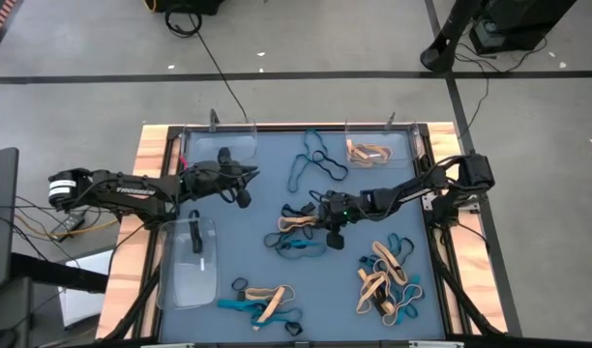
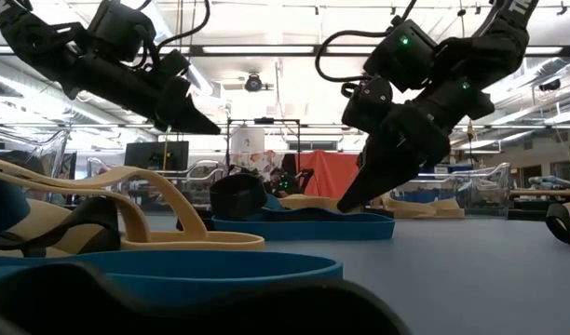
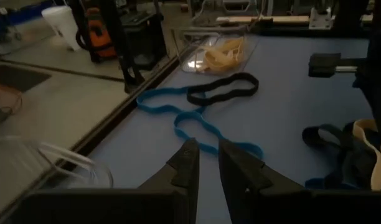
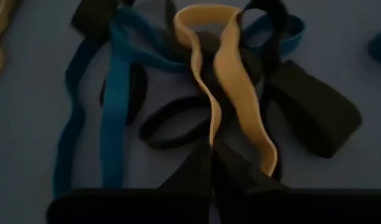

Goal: Sort rubber bands into baskets
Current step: Put the yellow rubber band into the top right transparent bin

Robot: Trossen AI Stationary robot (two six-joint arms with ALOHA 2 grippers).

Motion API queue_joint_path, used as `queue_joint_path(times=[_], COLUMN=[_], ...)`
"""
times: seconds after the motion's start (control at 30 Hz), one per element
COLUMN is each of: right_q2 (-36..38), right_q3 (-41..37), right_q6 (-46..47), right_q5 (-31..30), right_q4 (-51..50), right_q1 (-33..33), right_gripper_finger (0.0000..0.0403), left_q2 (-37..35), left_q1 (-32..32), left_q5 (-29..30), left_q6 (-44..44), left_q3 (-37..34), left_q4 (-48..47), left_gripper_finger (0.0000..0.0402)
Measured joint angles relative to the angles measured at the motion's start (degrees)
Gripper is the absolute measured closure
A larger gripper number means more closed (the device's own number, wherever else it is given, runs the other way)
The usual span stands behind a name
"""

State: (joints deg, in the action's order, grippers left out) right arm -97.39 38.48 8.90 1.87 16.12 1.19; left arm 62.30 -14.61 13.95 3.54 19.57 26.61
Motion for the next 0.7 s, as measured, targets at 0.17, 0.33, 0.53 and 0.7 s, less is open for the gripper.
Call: queue_joint_path(times=[0.17, 0.33, 0.53, 0.7], right_q2=[2.19, 8.57, 17.48, 24.83], right_q3=[0.0, 0.0, 0.0, 0.0], right_q6=[1.75, 0.44, -3.65, -9.13], right_q5=[-4.86, -16.8, -32.76, -44.8], right_q4=[2.19, 2.31, 1.84, 0.07], right_q1=[-0.02, -0.8, -1.94, -3.77], right_gripper_finger=[0.0395, 0.0396, 0.0398, 0.0398], left_q2=[0.0, 0.0, 0.0, 0.0], left_q1=[0.0, 0.0, 0.0, 0.0], left_q5=[0.01, -0.01, -0.01, -0.04], left_q6=[0.54, 1.36, 2.33, 2.29], left_q3=[0.0, 0.0, 0.0, 0.0], left_q4=[-0.75, -1.75, -2.23, -3.12], left_gripper_finger=[0.0337, 0.0337, 0.0337, 0.0337])
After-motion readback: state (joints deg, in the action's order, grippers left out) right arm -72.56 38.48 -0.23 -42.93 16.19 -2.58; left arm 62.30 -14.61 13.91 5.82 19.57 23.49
